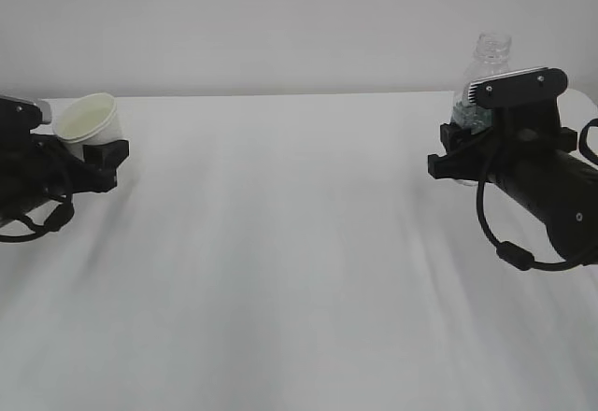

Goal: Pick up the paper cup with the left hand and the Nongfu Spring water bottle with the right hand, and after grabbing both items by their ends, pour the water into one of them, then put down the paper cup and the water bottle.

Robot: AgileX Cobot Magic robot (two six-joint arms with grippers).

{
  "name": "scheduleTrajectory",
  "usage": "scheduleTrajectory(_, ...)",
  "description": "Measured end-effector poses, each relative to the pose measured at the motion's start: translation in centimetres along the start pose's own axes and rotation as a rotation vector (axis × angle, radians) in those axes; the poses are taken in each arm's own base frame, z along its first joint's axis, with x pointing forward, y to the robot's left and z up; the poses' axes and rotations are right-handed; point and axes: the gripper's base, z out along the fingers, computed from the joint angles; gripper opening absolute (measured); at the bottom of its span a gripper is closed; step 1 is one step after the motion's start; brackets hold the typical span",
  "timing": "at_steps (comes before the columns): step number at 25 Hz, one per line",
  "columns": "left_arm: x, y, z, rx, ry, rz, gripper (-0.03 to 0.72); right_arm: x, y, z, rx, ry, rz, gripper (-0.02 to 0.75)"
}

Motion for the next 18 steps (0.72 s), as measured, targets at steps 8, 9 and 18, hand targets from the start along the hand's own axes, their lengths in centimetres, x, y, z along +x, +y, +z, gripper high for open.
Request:
scheduleTrajectory(8,0.0,1.3,-0.3,-0.053,-0.002,-0.020,0.462,0.0,0.0,0.0,0.001,0.002,0.002,0.445)
scheduleTrajectory(9,0.2,1.4,-0.3,-0.056,0.004,-0.024,0.462,0.0,0.0,0.0,0.001,0.002,0.002,0.445)
scheduleTrajectory(18,2.3,1.7,0.0,-0.085,0.048,-0.038,0.462,0.0,0.0,0.0,0.000,0.004,0.001,0.445)
